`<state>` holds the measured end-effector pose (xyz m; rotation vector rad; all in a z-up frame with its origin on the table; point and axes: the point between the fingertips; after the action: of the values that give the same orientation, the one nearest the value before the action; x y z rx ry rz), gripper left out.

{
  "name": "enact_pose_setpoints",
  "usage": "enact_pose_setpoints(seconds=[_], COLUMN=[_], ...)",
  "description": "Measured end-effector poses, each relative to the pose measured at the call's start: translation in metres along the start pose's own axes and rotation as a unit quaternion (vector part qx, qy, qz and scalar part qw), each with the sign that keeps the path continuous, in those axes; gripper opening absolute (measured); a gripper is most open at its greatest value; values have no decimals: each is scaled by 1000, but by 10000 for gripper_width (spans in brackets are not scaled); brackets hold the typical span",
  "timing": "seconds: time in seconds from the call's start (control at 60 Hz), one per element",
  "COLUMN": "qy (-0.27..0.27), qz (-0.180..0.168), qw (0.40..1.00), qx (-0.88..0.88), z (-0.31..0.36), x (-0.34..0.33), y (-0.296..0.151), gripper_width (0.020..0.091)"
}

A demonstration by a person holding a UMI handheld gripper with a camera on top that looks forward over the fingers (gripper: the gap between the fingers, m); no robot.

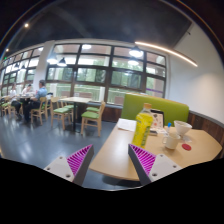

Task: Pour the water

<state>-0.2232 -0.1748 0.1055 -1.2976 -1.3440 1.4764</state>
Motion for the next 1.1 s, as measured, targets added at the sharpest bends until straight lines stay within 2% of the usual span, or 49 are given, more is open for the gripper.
enact_pose_setpoints(seconds=[0.2, 0.417, 0.55, 0.583, 0.633, 0.7, 0.717, 0.75, 0.767, 0.8, 1.017, 1.1], qy=[49, 82, 84, 78, 83, 87, 83, 76, 71, 65, 42, 32], qz=[1, 6, -17, -20, -23, -36, -37, -31, -31, -32, -29, -15], qw=[998, 995, 994, 995, 995, 994, 994, 995, 995, 996, 996, 991], qx=[37, 51, 62, 57, 53, 57, 57, 57, 57, 57, 67, 126], z=[-78, -119, -130, -131, -134, -144, -143, -140, -139, -135, -140, -132], x=[58, 134, 178, 190, 200, 210, 211, 212, 213, 209, 218, 214], y=[5, 7, -4, -4, -4, -4, -5, -2, -2, -6, -1, -9], gripper_width=[802, 805, 797, 770, 496, 475, 447, 457, 406, 353, 346, 347])
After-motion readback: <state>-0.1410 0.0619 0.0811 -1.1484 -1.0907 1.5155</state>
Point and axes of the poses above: the point between the fingertips, and its own axes, seen from behind it with the camera up: z to the left, y down, x forward, the way the camera looks, and after that the axes turned 4 degrees about x, right-handed
